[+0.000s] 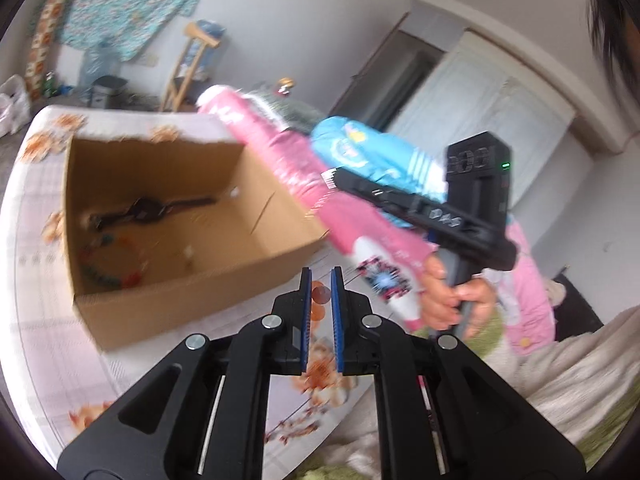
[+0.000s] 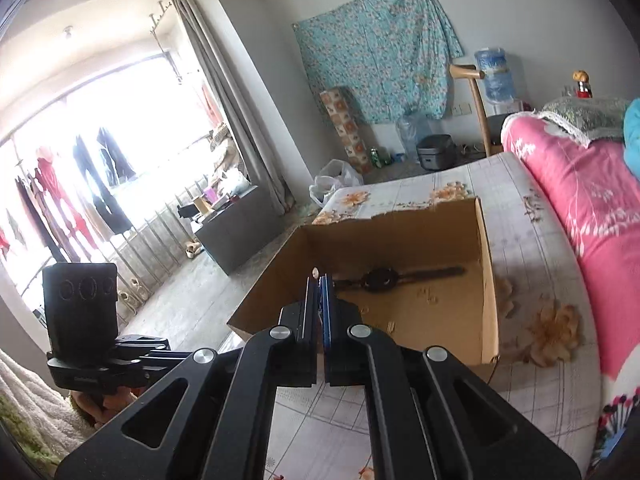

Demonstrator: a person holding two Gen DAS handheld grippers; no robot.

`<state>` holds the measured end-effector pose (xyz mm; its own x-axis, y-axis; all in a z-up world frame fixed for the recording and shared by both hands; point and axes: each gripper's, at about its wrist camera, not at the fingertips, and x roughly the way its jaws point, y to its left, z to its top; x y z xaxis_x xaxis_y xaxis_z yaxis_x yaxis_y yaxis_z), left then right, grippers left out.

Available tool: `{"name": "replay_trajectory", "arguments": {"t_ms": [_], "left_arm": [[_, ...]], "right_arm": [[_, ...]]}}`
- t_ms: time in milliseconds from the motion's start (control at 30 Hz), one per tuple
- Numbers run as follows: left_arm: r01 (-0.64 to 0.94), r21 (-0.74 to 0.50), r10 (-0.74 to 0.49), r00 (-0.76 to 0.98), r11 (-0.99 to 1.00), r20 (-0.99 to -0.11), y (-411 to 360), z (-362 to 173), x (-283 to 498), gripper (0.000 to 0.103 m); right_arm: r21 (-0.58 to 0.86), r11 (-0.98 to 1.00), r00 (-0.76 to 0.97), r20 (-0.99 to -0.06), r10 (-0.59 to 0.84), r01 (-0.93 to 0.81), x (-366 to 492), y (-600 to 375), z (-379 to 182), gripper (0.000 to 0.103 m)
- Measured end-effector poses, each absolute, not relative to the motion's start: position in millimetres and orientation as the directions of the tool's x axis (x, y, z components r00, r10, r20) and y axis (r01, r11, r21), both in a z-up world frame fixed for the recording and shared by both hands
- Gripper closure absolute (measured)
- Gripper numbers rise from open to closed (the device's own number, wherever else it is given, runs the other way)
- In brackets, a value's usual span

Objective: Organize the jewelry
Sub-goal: 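Carry both held items over the box and open both grippers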

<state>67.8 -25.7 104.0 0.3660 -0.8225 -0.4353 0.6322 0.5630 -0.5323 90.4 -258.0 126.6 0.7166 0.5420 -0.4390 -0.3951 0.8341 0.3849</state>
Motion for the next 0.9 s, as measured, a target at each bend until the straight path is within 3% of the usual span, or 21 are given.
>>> {"name": "replay_trajectory", "arguments": {"t_ms": [100, 233, 567, 700, 833, 900], "left_arm": [[0.642, -0.567, -0.853, 0.323, 0.516, -0.41, -33, 123, 90, 0.095], [0.628, -0.541, -0.82, 0.328, 0.56, -0.469, -59, 130, 124, 0.095], [0.471, -0.503, -0.644, 0.203, 0.725, -0.737, -131, 49, 241, 0.095], [0.449, -0.434, -0.54, 0.137, 0.781, -0.83, -158, 14, 264, 0.095], [0.42, -0.462, -0.533, 0.062, 0.781, -0.844, -163, -1, 264, 0.093], [0.409, -0.489, -0.56, 0.068, 0.771, -0.826, -156, 5, 260, 0.086]], "right_arm": [[0.344, 0.851, 0.725, -0.451, 0.52, -0.396, 107, -262, 136, 0.101], [0.33, 0.866, 0.718, -0.488, 0.497, -0.375, 136, -270, 129, 0.101], [0.331, 0.879, 0.694, -0.541, 0.475, -0.344, 188, -291, 92, 0.101], [0.348, 0.87, 0.681, -0.542, 0.492, -0.35, 198, -295, 86, 0.101], [0.344, 0.872, 0.675, -0.553, 0.488, -0.349, 199, -295, 86, 0.101], [0.347, 0.87, 0.665, -0.563, 0.491, -0.349, 201, -293, 86, 0.101]]}}
